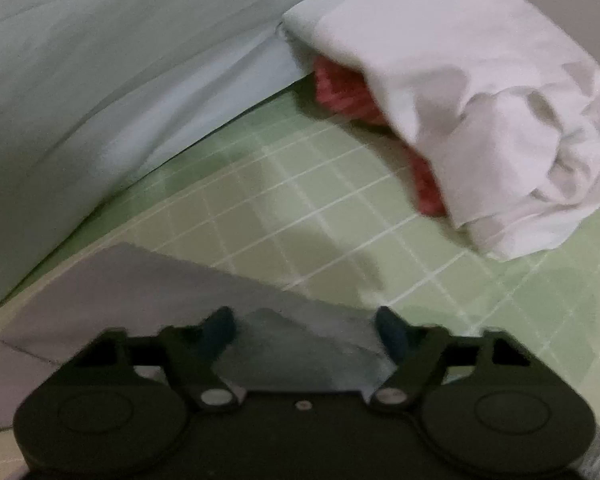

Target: Fold clothes

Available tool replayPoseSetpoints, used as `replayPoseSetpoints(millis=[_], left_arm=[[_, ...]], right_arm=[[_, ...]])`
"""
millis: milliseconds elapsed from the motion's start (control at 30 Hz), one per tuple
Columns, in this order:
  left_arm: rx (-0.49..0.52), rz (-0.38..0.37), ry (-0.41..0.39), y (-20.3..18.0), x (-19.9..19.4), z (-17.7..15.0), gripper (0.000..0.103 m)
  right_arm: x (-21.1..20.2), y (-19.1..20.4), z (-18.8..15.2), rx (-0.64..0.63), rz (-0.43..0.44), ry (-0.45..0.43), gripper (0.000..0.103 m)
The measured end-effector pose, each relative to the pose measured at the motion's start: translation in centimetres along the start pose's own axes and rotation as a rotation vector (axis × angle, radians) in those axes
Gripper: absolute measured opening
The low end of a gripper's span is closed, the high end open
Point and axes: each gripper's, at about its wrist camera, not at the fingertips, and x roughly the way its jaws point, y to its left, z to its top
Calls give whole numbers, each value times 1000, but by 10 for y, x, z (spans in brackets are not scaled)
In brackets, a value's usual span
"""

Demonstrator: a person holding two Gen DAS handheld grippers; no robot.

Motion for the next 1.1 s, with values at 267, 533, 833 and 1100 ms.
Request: replayPoseSetpoints(millis=[267,533,833,1100], left_arm=[[33,-14,-13,0,2,-4,103],[35,-16,-27,-1,2,-6,103],[33,-15,-43,-2,1,-8,103],[26,-13,-55,-2,0,-10,103]], right_arm=[[-80,18,-40,-91,73,-162,1],[-103,36,-137,-122,191,-1,0],[-121,37,-124,-129,259,-38,34],[-86,28,-87,-196,146,-55,58]])
